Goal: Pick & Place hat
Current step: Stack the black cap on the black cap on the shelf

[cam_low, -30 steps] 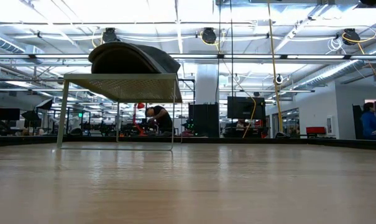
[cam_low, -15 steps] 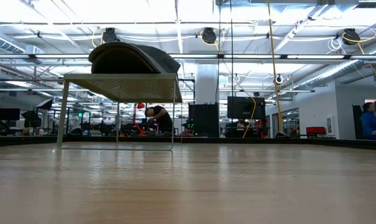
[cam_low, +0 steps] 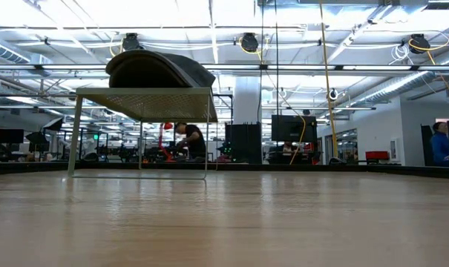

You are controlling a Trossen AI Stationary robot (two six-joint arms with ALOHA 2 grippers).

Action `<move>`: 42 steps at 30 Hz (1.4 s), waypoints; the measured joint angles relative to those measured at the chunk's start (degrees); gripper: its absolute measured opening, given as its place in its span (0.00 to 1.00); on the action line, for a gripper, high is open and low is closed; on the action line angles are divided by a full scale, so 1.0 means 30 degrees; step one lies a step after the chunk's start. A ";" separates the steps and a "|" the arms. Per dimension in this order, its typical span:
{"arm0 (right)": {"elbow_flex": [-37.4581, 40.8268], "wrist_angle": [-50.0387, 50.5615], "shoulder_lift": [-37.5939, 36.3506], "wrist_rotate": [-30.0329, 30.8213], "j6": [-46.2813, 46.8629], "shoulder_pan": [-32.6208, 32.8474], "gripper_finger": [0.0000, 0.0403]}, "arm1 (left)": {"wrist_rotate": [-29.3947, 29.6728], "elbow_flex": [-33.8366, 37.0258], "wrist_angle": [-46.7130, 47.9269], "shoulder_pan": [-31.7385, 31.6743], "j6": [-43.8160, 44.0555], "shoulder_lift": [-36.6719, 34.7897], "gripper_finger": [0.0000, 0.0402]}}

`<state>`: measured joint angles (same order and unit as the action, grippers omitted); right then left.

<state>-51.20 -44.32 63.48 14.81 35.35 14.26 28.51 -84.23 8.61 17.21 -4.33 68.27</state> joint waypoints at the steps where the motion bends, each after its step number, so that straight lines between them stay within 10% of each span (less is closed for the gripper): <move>1: 0.0000 0.0164 -0.0001 -0.0006 0.0000 0.0000 0.02 | -0.0003 0.0000 -0.0003 0.0000 0.0032 -0.0002 0.27; 6: 0.0000 0.0434 -0.0007 -0.0007 0.0465 -0.0007 0.03 | -0.0577 0.0000 0.0004 0.0000 0.0199 -0.0002 0.06; 26: 0.0007 0.4183 -0.0015 -0.0027 0.2335 0.1163 0.34 | -0.0481 -0.0621 -0.3198 0.0000 -0.1923 -0.0315 0.05; 42: 0.0015 0.3692 -0.0007 0.0029 0.2504 0.3053 0.35 | 0.9129 -0.4408 0.2977 0.1557 -0.5713 0.0111 0.05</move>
<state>-51.16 -33.24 63.46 14.90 42.86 23.42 55.90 -97.45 17.54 21.88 -21.46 68.61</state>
